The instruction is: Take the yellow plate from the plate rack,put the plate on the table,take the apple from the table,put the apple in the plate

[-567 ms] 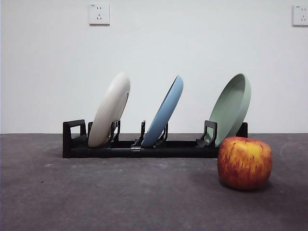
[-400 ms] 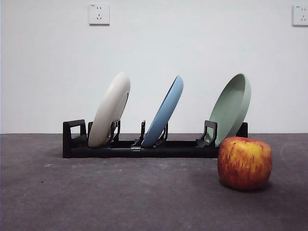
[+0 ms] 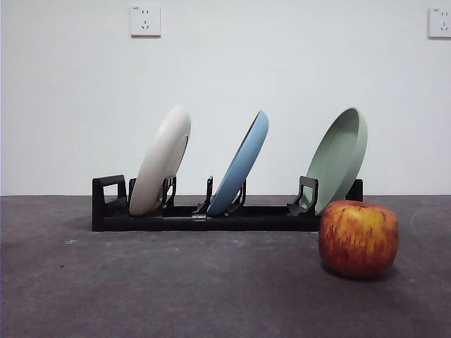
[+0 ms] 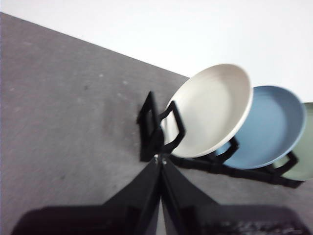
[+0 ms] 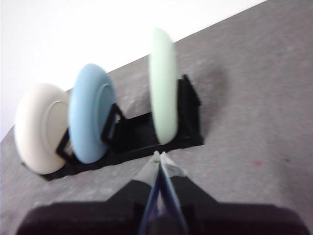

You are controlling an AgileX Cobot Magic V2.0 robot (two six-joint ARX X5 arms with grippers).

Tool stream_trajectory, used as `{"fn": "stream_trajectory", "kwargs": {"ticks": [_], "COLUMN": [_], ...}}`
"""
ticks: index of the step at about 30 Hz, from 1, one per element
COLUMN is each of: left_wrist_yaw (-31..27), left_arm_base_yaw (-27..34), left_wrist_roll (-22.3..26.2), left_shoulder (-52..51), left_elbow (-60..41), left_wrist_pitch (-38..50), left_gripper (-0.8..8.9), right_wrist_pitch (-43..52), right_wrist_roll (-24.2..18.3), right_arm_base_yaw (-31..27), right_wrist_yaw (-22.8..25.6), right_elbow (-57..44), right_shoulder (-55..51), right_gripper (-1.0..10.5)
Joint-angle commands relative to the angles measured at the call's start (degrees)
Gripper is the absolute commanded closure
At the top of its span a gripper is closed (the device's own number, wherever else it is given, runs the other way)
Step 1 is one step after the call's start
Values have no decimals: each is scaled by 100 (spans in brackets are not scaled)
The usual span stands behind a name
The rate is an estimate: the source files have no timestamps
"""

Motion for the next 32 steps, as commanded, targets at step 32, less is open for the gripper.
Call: {"fn": "stream_trajectory", "kwargs": {"ticks": [32], "left_wrist_yaw": [1047], "left_arm_base_yaw": [-1545], "left_wrist_roll": [787], "left_shoulder": [6614], "left_elbow": [5875], "left_wrist_pitch": [-1473], "left_gripper": [489], "right_wrist_pitch": [-946], "right_wrist_roll": [-992], "right_arm_base_yaw": [192], "right_wrist_yaw": [-1572], "right_elbow": [2094], "right_shoulder": [2457], "right_gripper": [689]}}
